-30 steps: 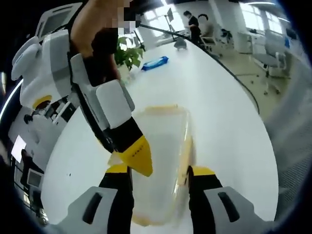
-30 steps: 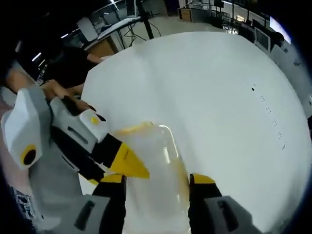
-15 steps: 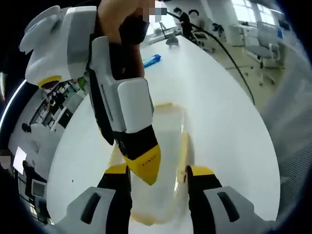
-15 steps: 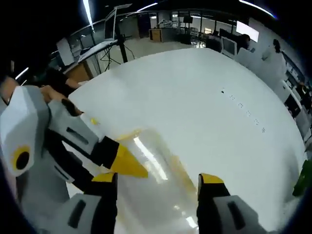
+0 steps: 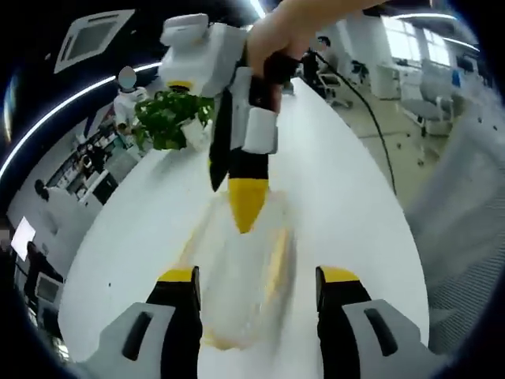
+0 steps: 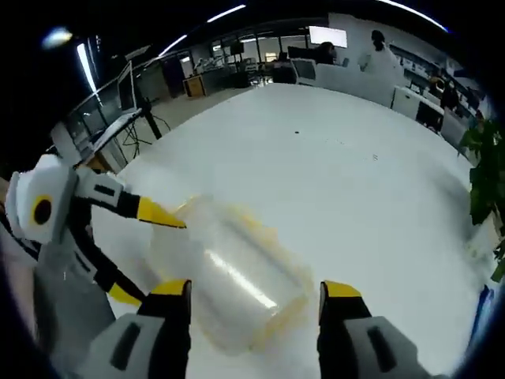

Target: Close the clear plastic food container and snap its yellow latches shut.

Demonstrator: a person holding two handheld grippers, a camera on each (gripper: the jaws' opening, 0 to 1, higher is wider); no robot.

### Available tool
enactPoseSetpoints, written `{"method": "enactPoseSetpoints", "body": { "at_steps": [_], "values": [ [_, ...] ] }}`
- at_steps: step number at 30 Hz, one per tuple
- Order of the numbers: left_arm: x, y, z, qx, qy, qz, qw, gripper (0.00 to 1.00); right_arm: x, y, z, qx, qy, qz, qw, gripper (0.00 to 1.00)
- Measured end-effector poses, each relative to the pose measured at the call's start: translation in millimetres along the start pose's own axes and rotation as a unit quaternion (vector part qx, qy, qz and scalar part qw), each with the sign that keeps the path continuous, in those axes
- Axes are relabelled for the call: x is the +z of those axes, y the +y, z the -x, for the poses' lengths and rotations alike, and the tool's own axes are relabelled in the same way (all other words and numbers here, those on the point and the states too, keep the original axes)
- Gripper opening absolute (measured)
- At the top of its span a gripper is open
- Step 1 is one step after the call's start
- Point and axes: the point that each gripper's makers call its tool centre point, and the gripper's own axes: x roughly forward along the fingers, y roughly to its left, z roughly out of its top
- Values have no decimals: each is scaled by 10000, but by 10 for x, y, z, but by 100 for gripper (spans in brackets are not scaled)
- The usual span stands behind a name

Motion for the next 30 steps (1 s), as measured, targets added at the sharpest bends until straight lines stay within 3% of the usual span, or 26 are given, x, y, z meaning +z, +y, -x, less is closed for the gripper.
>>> {"method": "enactPoseSetpoints", "body": {
  "at_steps": [3,8,15,21,22,30],
  "values": [
    [-43,141,79,311,-16,335,9990,57,-81,7,10,-31,-27,-145,9999,64],
    [-243,250,120,378,211,712,9965,58,-193,22,-24,-33,-13,-363,9993,62],
    [-419,400,151,485,281,1303,9899,59,-172,115,-64,169,-100,-625,9979,54],
    [-517,389,151,407,325,1619,9854,57,-71,205,-160,216,-141,-598,9979,53],
    [-537,429,167,573,307,1773,9820,59,-50,230,-186,221,-125,-596,9979,54],
    [-781,596,383,664,523,1627,9831,56,254,423,-459,336,-218,-545,9977,54]
  ]
}}
